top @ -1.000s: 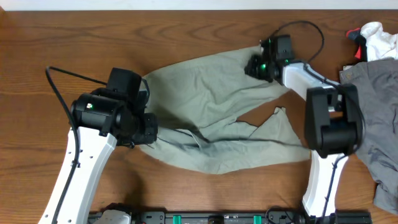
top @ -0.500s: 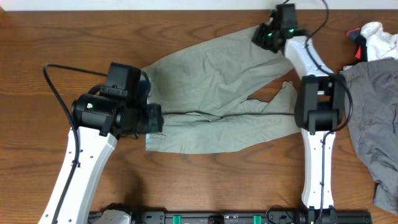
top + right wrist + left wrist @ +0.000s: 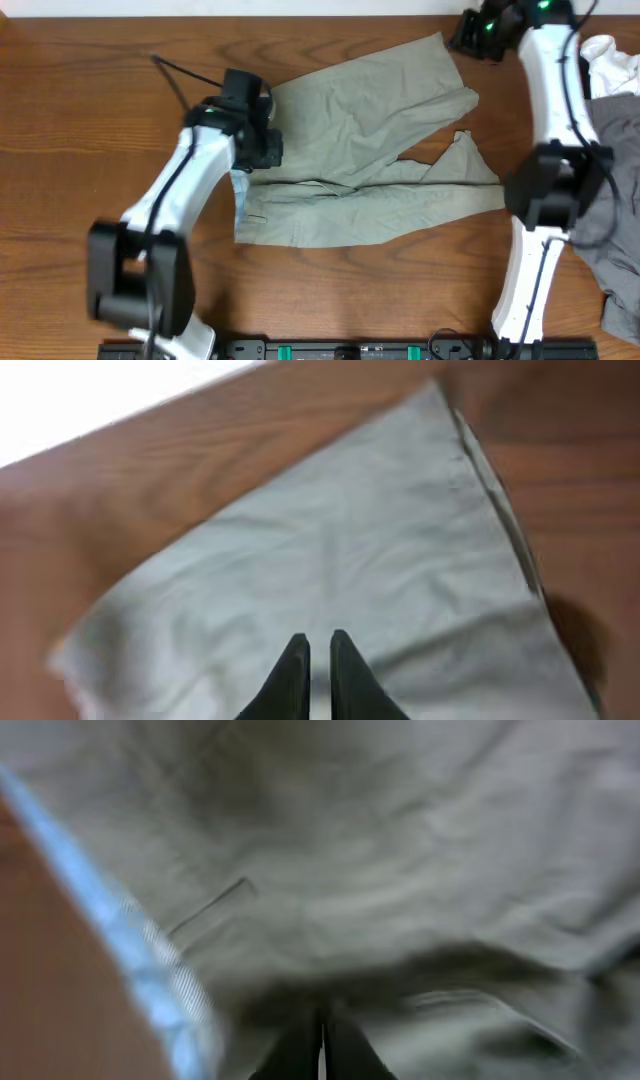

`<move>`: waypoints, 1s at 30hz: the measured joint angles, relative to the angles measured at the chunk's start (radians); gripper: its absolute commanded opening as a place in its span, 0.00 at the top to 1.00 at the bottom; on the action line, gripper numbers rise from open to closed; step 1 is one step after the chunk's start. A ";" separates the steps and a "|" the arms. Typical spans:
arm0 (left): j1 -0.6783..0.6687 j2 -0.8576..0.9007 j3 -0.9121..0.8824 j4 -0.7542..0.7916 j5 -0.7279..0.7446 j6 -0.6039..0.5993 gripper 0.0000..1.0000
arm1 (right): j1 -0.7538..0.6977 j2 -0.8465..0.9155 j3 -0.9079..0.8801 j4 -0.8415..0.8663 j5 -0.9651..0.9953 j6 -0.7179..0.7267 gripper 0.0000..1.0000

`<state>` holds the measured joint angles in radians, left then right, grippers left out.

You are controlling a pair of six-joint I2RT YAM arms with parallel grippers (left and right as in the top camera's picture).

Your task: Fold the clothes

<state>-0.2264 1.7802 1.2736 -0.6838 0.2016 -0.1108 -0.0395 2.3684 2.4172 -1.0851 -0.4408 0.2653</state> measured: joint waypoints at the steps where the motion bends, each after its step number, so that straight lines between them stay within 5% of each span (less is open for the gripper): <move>1: 0.000 0.033 0.000 0.021 0.000 0.008 0.94 | 0.002 -0.042 0.007 -0.025 0.000 -0.010 0.92; 9: 0.000 0.201 0.000 0.124 -0.003 0.055 0.94 | 0.012 -0.282 0.041 -0.189 0.015 -0.044 0.92; 21: 0.053 0.339 0.112 0.368 0.002 0.050 0.94 | 0.041 -0.285 0.040 -0.330 0.062 -0.058 0.91; 30: 0.223 0.502 0.399 0.275 0.042 0.011 0.93 | 0.146 -0.282 0.040 -0.435 0.184 -0.072 0.72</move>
<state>-0.0032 2.2822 1.6726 -0.4091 0.2436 -0.1001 0.1066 2.0861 2.4577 -1.5196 -0.2569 0.1932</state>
